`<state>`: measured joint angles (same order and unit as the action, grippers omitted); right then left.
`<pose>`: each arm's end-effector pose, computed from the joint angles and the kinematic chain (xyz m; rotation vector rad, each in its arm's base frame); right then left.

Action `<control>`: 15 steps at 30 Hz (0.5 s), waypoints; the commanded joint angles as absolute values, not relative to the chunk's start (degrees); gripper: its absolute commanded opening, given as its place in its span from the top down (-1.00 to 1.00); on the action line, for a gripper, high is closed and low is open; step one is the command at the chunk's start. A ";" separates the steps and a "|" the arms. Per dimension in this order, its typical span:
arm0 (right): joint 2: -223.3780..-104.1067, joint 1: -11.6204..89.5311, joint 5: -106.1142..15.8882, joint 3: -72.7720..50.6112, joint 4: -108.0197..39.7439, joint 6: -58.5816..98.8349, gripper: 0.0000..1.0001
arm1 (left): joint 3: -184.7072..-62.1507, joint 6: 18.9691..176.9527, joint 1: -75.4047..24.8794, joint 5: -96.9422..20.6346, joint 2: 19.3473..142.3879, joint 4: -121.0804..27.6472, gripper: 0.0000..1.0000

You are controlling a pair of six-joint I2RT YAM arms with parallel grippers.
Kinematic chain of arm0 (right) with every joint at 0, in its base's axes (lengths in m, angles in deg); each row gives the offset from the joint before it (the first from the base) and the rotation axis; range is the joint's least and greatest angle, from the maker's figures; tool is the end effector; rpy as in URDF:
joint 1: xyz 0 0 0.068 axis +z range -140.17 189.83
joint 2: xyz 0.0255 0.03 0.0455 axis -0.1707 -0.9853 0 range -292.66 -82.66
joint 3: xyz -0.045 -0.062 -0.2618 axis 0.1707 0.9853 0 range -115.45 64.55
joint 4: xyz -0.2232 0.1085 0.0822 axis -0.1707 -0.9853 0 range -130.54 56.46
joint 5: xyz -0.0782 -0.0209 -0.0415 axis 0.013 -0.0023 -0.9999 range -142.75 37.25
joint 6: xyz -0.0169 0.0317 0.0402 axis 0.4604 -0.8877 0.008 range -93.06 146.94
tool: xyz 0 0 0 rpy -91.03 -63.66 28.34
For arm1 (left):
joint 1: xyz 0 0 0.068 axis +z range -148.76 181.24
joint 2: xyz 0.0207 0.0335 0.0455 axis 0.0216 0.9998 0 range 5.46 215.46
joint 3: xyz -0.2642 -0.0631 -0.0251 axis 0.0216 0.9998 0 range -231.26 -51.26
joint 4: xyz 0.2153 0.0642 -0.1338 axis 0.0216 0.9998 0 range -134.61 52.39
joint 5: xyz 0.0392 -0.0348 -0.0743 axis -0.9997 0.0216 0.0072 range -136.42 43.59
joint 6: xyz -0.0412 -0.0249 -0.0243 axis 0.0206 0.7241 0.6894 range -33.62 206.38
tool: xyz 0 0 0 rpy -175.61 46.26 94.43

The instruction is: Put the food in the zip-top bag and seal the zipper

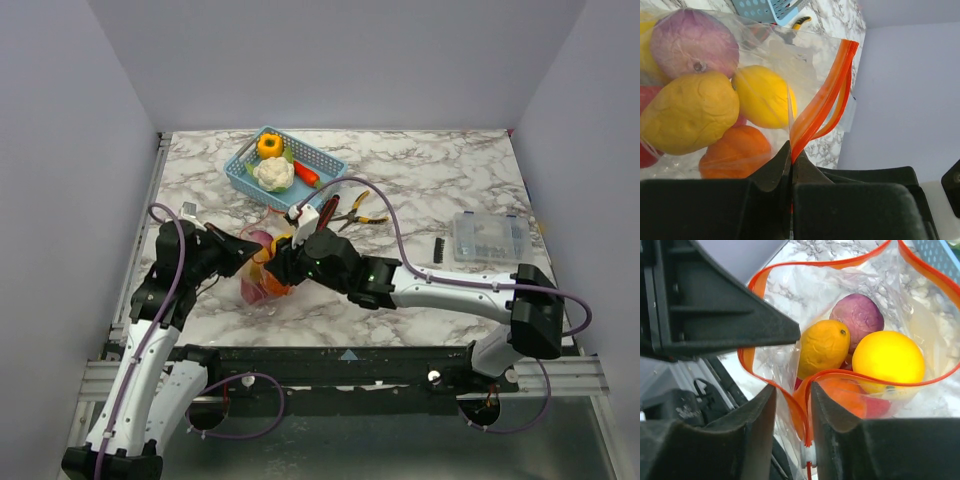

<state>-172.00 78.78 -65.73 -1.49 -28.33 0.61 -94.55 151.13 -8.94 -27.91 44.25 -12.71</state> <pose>0.1400 0.3416 0.3020 -0.5671 1.9031 0.9092 0.1452 -0.0375 0.3083 -0.8196 2.0671 -1.1045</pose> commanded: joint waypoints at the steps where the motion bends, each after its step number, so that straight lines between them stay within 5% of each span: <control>1: -174.30 78.94 -70.99 -6.02 -29.51 7.54 0.59 | -93.90 154.99 -8.87 -26.42 41.61 -14.90 1.00; 3: -174.33 78.92 -71.73 -6.54 -29.28 11.72 0.97 | -93.64 154.08 -8.87 -27.46 40.32 -14.25 1.00; 6: -173.26 78.98 -66.71 -6.12 -26.99 21.01 0.99 | -93.66 150.79 -8.87 -28.42 38.12 -12.80 0.91; 11: -171.72 78.60 -56.28 -5.55 -24.83 36.29 0.99 | -97.69 139.17 -8.87 -31.74 34.70 -5.21 0.08; 15: -173.93 76.37 -46.56 -9.73 -31.00 41.57 0.99 | -104.20 126.12 -8.87 -37.65 33.92 3.09 -0.35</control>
<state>-173.31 78.01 -58.01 -4.83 -27.65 30.67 -97.02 141.45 -8.94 -30.99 35.11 -5.72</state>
